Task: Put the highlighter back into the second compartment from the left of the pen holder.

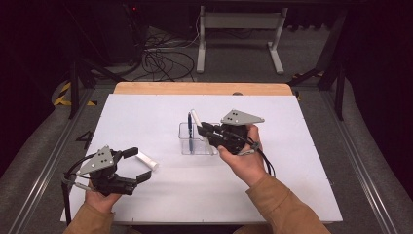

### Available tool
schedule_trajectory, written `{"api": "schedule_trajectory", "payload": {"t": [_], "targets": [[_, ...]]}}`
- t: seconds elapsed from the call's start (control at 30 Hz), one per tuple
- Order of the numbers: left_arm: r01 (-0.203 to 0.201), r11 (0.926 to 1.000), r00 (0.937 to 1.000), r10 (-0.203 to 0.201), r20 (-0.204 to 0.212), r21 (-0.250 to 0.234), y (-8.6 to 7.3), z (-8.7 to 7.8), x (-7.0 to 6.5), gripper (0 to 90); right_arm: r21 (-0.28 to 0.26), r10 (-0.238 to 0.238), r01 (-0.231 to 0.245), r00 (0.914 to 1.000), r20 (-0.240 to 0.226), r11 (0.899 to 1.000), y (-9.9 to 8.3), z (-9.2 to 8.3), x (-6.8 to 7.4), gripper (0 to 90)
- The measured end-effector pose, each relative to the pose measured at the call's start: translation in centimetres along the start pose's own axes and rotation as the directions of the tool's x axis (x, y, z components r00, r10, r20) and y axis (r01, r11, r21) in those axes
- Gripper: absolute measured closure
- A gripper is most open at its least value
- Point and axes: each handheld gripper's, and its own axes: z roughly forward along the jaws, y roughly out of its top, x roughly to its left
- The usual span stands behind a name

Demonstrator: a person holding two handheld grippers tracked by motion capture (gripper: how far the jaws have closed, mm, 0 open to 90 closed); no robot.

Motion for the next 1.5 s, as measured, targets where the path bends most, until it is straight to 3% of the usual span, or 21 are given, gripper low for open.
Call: {"api": "schedule_trajectory", "payload": {"t": [0.2,0.57,0.73,0.9,1.4,1.5], "targets": [[0.006,1.0000,1.0000,-0.006,0.004,-0.001,0.0,0.0,0.0,8.8,-0.026,0.007,-0.007,0.9997,0.024,1.000,-0.1,0.4,-0.5,78.4],[0.006,1.0000,1.0000,-0.006,0.004,-0.002,-0.1,0.0,0.0,8.8,-0.099,-0.030,0.035,0.9985,0.046,0.995,-0.2,1.8,-1.4,78.3],[0.000,1.0000,1.0000,0.000,0.002,0.000,-0.1,0.0,0.1,8.8,-0.126,-0.025,0.031,0.9984,0.050,0.991,-0.3,2.5,-1.8,78.3],[0.001,1.0000,1.0000,-0.001,0.003,0.001,-0.1,0.0,0.1,8.8,-0.140,0.002,0.006,0.9986,0.053,0.990,-0.4,3.2,-2.0,78.3],[0.001,1.0000,1.0000,-0.001,-0.001,-0.001,-0.1,-0.1,0.3,8.8,-0.156,0.012,0.005,0.9944,0.105,0.988,-1.1,5.1,-2.7,77.9],[0.003,1.0000,1.0000,-0.003,-0.001,-0.003,-0.1,-0.1,0.3,8.8,-0.165,0.005,0.014,0.9932,0.116,0.986,-1.1,5.2,-2.8,69.3]]}}
